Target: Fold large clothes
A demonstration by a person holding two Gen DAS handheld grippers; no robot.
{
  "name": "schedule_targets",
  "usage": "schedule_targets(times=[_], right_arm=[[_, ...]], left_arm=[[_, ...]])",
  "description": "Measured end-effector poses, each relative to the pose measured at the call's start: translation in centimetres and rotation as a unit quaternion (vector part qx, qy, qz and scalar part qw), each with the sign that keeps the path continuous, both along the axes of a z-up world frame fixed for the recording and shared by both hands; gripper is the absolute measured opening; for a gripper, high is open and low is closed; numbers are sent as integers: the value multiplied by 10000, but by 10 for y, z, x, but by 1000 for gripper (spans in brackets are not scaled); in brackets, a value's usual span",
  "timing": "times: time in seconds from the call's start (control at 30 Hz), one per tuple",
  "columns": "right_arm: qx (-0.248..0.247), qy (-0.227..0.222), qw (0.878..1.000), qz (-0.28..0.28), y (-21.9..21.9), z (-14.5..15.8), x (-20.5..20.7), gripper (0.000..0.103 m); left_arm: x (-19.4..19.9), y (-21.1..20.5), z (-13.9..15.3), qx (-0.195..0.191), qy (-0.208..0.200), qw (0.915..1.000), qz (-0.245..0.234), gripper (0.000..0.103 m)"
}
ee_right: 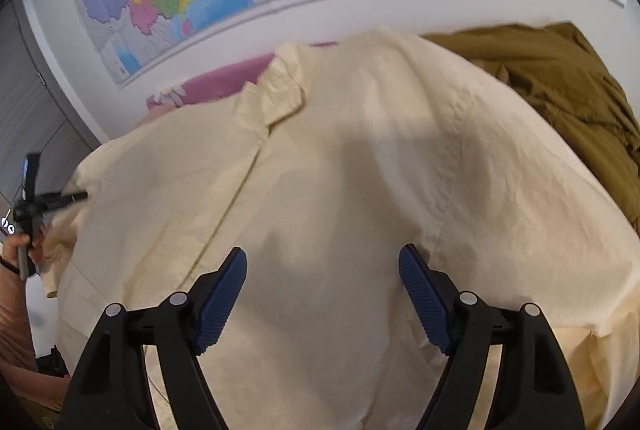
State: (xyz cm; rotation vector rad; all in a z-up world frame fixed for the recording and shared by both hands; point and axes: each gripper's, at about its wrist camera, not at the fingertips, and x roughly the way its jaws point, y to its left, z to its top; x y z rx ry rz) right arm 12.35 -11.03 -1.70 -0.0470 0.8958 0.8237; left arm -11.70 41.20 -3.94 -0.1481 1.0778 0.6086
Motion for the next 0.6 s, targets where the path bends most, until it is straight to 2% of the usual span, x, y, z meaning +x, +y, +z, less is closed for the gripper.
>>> schedule_targets(times=[0.07,0.1,0.13,0.2,0.27,0.3,0.37,0.43,0.53,0.6], right_arm=[[51,-3,10000,-4,-6,6,-1,74],[132,-37,9999,-11,-13,11,-4,75],[184,-126,9997,-64,-22,18,-9,76],[213,-337,9990,-213,-41,34,-17,78],[391,-412,9977,-380,-71,50,-28,80],[484,-385,9972,-412,-84,54,-35,81],[607,-234,9972,-364,-105,56,-49,81],[530,-127,9981,-288,-115,50,-67,82],[194,64,9996,-180,-128,27,-100,82],[130,244,9995,-150,-134,11,-115,82]], left_arm=[[-6,-7,0,432,-30,9987,253,78],[-13,-13,9,478,-301,9980,285,77],[-19,-17,17,437,-528,9972,287,77],[-39,-31,45,184,-1416,9897,118,88],[-51,-48,64,-19,-1930,9809,-241,88],[-53,-59,70,-99,-2047,9777,-452,88],[-52,-87,77,-240,-2179,9709,-959,88],[-48,-117,76,-384,-2220,9630,-1480,88],[-34,-168,64,-647,-2155,9464,-2317,91],[-22,-202,53,-929,-1999,9324,-2865,91]])
